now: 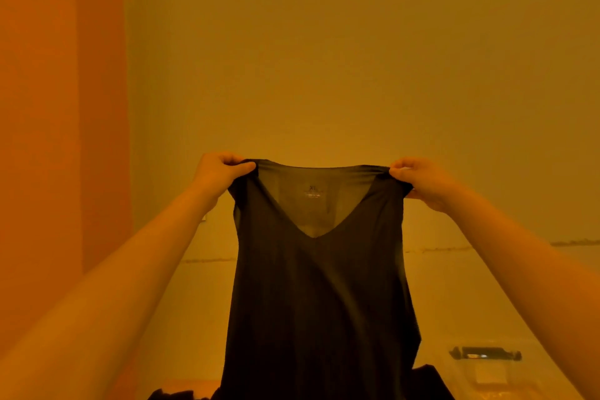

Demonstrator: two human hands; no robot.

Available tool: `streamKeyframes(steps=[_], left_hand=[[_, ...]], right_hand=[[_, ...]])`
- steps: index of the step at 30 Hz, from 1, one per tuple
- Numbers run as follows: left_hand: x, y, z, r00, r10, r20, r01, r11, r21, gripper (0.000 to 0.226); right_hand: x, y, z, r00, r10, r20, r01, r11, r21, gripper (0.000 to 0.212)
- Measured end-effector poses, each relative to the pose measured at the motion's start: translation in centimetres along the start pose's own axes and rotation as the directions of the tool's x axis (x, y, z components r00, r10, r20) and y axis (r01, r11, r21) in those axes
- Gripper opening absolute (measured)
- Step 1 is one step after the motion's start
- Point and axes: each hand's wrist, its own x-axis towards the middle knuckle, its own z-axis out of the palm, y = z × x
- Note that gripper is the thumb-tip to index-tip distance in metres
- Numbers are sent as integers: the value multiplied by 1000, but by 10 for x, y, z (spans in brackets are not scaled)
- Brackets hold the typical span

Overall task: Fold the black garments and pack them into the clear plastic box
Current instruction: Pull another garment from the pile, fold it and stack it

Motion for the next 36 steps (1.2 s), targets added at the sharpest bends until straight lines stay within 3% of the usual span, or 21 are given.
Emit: streamKeyframes(steps=[4,7,13,18,23,31,36], left_hand=[[-8,-2,-3,1000,-14,-14,13,998,-65,18],[-9,-4,-12,999,-28,38,30,998,-53,18],[-20,-7,-19,998,-47,49,48,999,-20,18],[-37,-8,-21,999,-46,14,47,993,-108,17],[-55,4,-29,999,28,-19,-31,985,-170,20],[-81,53,-47,979,164,-121,-189,953,-236,21],[-80,51,-48,977,159,-143,-185,964,-191,18]], right_hand=[[-5,-15,-2,991,-130,-44,116,965,-234,19],[-10,-25,-8,969,-235,-77,195,918,-345,7],[-25,-31,-12,977,-211,-40,184,918,-351,6],[-45,-36,-12,974,-220,-45,194,925,-328,1],[-71,-46,-21,971,-232,-61,207,939,-275,18],[-98,-82,-34,946,-302,-114,277,941,-195,20],[-98,-86,-31,956,-281,-84,262,947,-186,19]])
